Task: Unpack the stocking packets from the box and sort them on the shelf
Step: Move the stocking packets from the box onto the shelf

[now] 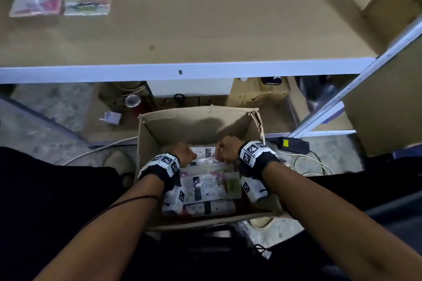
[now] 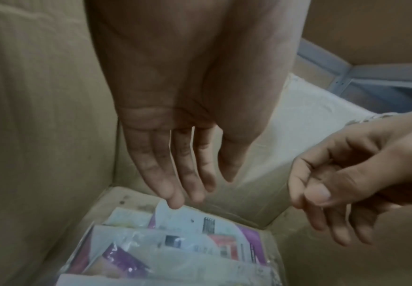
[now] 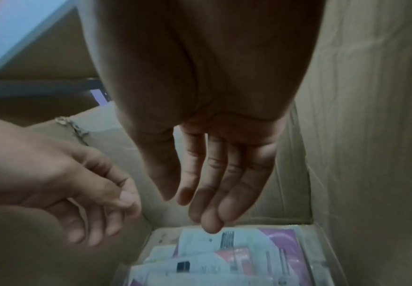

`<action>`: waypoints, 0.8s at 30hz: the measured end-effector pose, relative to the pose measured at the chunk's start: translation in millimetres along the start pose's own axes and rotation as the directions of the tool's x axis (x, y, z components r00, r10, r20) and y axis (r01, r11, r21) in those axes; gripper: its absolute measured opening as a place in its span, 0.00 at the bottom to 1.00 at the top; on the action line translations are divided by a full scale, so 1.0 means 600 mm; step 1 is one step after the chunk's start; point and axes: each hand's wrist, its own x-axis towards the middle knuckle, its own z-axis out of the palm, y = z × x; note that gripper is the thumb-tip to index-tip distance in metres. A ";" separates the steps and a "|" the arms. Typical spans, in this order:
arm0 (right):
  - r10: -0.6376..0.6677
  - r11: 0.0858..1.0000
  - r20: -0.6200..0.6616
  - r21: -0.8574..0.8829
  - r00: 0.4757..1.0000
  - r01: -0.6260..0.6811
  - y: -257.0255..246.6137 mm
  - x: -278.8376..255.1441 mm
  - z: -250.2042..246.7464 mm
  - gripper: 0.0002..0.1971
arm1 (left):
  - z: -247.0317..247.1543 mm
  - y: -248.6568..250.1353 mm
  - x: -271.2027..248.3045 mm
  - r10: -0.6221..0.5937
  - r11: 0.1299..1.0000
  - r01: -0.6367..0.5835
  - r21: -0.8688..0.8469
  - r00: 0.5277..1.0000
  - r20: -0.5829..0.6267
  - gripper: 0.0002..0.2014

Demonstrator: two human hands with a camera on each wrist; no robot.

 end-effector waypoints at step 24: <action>-0.063 0.912 0.041 -0.403 0.997 0.074 0.051 0.133 0.166 0.15 | 0.037 -0.064 0.048 -0.178 0.982 0.171 0.075 0.978 0.108 0.21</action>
